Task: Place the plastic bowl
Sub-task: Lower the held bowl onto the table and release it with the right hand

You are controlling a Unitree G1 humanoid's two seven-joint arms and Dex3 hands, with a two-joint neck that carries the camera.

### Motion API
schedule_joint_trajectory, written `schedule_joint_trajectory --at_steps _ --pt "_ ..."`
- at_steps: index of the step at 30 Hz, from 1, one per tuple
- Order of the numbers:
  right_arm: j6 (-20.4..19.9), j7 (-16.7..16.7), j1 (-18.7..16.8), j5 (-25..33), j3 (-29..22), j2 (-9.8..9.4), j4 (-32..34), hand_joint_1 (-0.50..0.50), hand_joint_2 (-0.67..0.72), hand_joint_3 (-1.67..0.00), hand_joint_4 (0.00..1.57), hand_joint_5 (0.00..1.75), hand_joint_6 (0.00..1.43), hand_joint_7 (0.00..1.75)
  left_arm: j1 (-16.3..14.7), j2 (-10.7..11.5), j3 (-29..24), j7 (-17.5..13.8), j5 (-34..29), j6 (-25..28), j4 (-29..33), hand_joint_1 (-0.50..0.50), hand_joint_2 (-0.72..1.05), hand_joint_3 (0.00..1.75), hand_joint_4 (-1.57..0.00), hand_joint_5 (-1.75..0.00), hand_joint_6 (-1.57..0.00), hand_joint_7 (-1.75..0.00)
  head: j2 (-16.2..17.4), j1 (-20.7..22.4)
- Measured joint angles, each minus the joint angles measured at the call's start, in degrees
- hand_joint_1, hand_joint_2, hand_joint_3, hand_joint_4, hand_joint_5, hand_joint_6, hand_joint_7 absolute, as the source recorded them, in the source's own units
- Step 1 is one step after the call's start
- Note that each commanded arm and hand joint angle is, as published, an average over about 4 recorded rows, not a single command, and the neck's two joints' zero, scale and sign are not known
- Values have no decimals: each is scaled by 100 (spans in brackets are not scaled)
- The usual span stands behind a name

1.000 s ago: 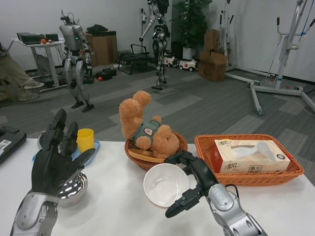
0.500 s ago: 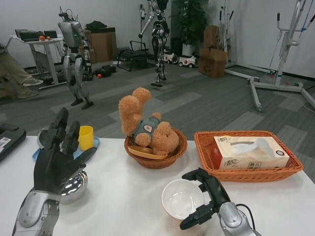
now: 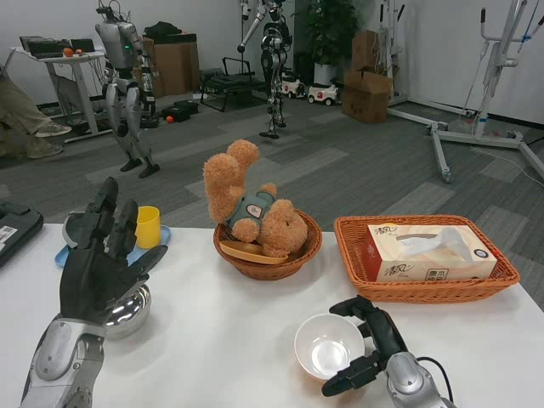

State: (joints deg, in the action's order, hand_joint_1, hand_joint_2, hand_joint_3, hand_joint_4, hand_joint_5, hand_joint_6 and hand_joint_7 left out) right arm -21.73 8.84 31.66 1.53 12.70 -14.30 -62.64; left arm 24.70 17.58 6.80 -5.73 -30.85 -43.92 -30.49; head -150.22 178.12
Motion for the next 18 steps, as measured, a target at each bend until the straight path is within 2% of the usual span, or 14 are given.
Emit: schedule_joint_trajectory --at_steps 3,6,8,9,11,12,14,15,18 --pt "-12 1 35 -90 -1 0 -66 -12 -41 -40 126 165 126 154 0 0 1 0 0 0 -3 -50 87 0 0 0 0 0 21 -6" --pt "-14 1 80 -137 -1 0 -118 -17 -46 -46 101 153 117 159 0 0 3 0 0 0 -4 -50 87 0 0 0 0 0 64 -18" --pt "-14 1 91 -148 -2 0 -136 -20 -45 -52 79 136 102 161 0 0 5 0 0 0 -8 -50 87 0 0 0 0 0 81 -22" --pt "-14 2 94 -153 -2 0 -145 -23 -45 -56 67 119 88 159 0 0 5 0 -1 0 -13 -50 87 0 0 0 0 0 90 -24" --pt "-16 2 99 -160 -3 0 -159 -28 -46 -61 54 90 67 154 0 0 7 0 -1 0 -22 -50 87 0 0 0 0 0 101 -26" --pt "-19 2 101 -162 -3 0 -164 -31 -46 -61 45 63 52 148 0 0 8 0 -1 0 -25 -50 87 0 0 0 0 0 107 -27" --pt "-26 2 101 -162 -3 0 -173 -33 -43 -58 31 27 35 141 0 0 12 0 -1 0 -27 -50 87 0 0 0 0 0 119 -30" --pt "-27 1 101 -160 -3 0 -176 -33 -41 -56 27 15 29 140 0 0 14 0 -1 0 -27 -50 87 0 0 0 0 0 127 -34" --pt "-28 -18 101 -107 -3 0 -186 -33 -41 -56 19 2 19 127 0 0 20 0 -1 0 -28 -50 87 0 0 0 0 0 143 -41"
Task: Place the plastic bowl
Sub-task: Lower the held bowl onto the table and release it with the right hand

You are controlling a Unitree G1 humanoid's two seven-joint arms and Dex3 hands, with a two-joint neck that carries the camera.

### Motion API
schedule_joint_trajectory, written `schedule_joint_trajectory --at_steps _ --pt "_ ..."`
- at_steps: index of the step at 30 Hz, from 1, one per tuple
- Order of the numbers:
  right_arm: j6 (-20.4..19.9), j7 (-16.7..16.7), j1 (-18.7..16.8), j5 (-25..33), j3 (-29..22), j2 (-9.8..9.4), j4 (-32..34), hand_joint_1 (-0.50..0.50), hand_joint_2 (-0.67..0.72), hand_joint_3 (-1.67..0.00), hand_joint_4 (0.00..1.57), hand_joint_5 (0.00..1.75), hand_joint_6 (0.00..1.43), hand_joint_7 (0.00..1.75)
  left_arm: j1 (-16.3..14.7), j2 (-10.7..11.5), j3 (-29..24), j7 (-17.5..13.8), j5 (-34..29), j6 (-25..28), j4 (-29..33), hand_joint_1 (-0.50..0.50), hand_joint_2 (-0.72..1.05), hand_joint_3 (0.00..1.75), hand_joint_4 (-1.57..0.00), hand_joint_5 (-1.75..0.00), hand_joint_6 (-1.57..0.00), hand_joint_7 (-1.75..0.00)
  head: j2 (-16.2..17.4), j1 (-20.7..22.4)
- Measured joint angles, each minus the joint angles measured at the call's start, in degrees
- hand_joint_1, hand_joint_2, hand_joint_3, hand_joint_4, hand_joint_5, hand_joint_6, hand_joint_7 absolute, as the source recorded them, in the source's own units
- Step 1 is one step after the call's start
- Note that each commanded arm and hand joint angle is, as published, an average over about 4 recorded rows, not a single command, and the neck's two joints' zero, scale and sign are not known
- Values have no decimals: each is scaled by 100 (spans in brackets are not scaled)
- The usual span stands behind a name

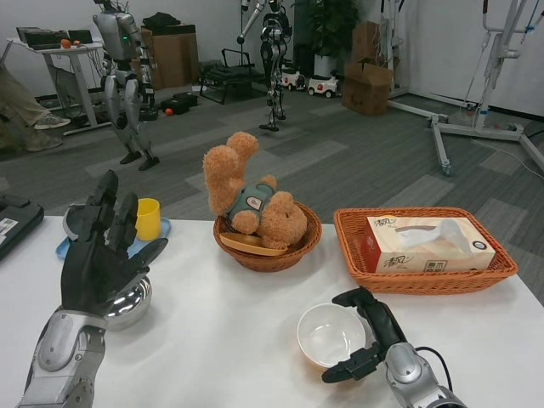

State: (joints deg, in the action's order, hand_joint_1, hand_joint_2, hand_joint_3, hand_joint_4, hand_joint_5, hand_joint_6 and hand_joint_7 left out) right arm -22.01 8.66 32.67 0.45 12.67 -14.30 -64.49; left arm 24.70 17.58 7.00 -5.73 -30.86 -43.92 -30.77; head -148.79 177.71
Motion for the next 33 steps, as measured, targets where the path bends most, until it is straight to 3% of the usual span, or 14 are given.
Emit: schedule_joint_trajectory --at_steps 5,10,12,16,20,23,29,33 --pt "-1 -174 0 311 1 0 -11 -33 -41 -50 18 0 10 106 0 0 2 0 0 0 0 -50 87 0 0 0 0 0 1 8" --pt "-2 -446 0 634 4 -4 -17 -39 -34 -48 4 0 0 103 0 0 3 0 0 0 0 -50 87 0 0 0 0 0 -6 18" --pt "-2 -564 0 668 5 -7 -17 -43 -30 -48 1 0 0 93 0 0 3 0 0 0 0 -50 87 0 0 0 0 0 -9 14" --pt "-57 -711 0 695 6 -25 -15 -43 -3 -38 0 0 0 58 0 0 9 0 0 0 0 -50 87 0 0 0 0 0 -22 10" --pt "-200 -780 -1 708 6 -51 19 -38 14 -28 0 0 0 21 0 0 13 0 0 0 0 -50 87 0 0 0 0 0 -25 8" --pt "-259 -852 -3 713 7 -60 107 -38 22 -24 0 0 0 3 0 0 16 0 0 0 0 -50 87 0 0 0 0 0 -24 8" --pt "-298 -959 -56 849 8 -84 299 -33 34 -16 0 0 0 0 0 0 19 0 0 0 -1 -50 87 0 0 0 0 0 -38 15" --pt "-429 -1006 -178 1037 4 -101 564 -33 34 -16 0 0 0 0 0 0 21 0 0 -1 -1 -50 87 0 0 0 0 0 -54 44"
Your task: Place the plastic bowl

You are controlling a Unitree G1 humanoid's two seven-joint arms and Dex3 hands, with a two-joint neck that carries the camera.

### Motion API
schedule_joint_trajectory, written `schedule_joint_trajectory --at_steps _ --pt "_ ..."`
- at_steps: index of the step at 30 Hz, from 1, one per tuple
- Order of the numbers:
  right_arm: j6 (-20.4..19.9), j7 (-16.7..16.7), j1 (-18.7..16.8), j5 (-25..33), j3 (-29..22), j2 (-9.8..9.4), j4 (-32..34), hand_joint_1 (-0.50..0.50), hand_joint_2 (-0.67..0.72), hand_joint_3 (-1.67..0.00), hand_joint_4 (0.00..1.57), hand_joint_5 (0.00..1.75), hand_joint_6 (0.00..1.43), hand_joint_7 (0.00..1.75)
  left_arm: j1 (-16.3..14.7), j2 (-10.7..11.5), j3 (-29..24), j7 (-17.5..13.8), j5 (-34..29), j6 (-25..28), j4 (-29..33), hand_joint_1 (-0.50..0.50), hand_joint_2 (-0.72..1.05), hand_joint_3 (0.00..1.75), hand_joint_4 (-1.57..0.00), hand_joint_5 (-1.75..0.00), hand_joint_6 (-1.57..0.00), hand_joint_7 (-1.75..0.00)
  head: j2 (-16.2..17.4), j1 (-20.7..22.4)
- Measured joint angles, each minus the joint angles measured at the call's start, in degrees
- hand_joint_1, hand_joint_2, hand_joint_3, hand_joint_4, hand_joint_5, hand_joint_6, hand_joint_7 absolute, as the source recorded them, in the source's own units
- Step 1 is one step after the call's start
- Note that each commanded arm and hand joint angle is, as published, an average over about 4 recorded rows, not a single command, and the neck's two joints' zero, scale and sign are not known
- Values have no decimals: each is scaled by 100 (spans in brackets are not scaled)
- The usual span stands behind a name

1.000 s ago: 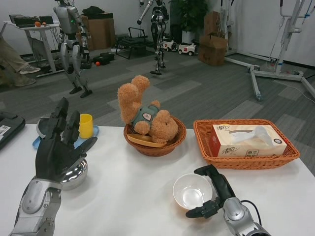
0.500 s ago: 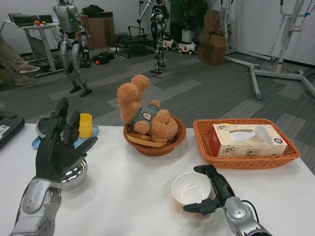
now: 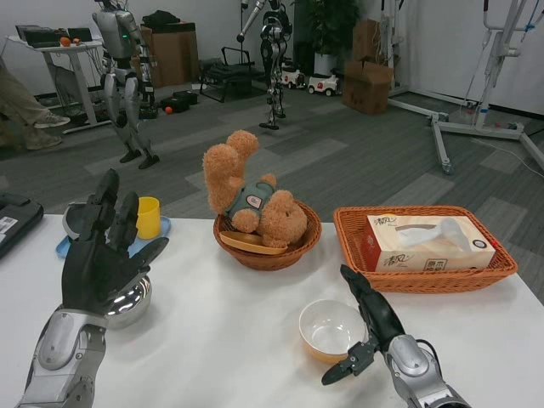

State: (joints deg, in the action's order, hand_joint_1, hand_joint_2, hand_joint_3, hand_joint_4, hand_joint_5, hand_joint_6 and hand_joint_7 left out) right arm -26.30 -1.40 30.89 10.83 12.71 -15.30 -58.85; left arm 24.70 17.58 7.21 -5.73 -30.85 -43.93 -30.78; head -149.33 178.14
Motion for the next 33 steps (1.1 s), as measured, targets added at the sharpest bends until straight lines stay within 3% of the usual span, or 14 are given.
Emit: schedule_joint_trajectory --at_steps 14,22,33 --pt "-70 -62 -1161 340 -974 -117 3216 -38 34 -16 0 0 0 0 -2 -13 -19 0 -4 -12 3 -50 87 0 0 0 0 0 -6 42" --pt "-476 126 -1190 490 -1150 -123 4008 -38 34 -16 0 0 0 0 -3 -13 -15 -3 -3 -12 0 -50 87 0 0 0 0 0 -82 3" --pt "-450 324 -617 497 -1030 -281 4176 -38 28 -16 0 0 0 0 -3 -13 9 -18 -3 -12 -2 -50 87 0 0 0 0 0 -374 62"
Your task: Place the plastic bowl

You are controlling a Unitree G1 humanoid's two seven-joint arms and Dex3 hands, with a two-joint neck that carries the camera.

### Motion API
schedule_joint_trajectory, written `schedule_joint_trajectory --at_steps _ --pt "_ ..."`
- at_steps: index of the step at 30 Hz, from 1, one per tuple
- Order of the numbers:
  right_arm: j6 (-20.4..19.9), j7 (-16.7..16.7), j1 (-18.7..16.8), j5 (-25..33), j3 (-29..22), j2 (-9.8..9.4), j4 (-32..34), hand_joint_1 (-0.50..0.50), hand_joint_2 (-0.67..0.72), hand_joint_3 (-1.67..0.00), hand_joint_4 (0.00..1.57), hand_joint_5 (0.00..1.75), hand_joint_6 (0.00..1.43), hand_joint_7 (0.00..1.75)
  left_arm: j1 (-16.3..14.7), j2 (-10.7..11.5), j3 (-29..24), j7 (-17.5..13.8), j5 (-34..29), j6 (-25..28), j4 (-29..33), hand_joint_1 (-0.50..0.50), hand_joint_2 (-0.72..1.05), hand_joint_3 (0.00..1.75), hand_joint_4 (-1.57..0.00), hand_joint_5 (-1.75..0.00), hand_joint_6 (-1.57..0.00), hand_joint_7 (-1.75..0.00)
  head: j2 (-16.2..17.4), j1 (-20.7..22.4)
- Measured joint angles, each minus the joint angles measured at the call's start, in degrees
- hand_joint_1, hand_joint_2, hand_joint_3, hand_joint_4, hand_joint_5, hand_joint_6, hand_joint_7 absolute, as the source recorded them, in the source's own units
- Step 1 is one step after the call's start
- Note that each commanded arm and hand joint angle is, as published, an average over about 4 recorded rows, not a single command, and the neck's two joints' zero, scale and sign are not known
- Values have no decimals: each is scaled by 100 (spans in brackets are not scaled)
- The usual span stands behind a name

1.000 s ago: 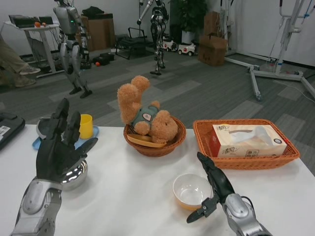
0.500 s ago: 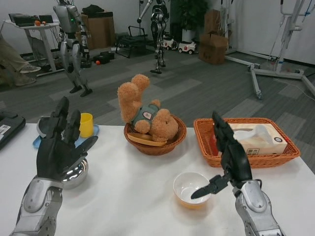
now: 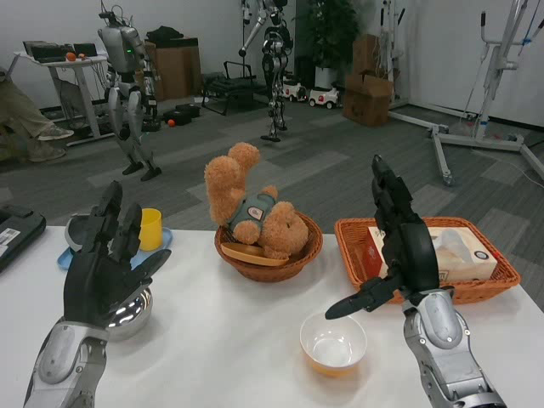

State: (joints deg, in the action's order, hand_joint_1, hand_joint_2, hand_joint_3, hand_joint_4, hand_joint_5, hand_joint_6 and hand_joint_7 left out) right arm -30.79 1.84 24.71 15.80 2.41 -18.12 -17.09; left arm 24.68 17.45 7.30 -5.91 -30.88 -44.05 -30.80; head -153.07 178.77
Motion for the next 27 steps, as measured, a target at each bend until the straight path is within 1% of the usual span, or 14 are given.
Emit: schedule_joint_trajectory --at_steps 4,7,17,27 --pt "2 27 152 19 122 -32 -6 -38 28 -16 0 0 0 0 0 0 0 -1 0 0 0 -50 87 0 0 0 0 0 -123 11" --pt "2 31 252 27 202 -38 -12 -38 28 -16 0 0 0 0 0 0 1 -4 1 0 0 -50 87 0 0 0 0 0 -146 19" --pt "-1 92 311 104 455 -42 -109 -38 28 -16 0 0 0 0 0 0 1 -4 0 0 5 -50 87 0 0 0 0 0 -151 26" --pt "-21 126 312 203 543 -43 -121 -38 28 -16 0 0 0 0 0 0 1 -4 -1 0 9 -50 87 0 0 0 0 0 -116 17"
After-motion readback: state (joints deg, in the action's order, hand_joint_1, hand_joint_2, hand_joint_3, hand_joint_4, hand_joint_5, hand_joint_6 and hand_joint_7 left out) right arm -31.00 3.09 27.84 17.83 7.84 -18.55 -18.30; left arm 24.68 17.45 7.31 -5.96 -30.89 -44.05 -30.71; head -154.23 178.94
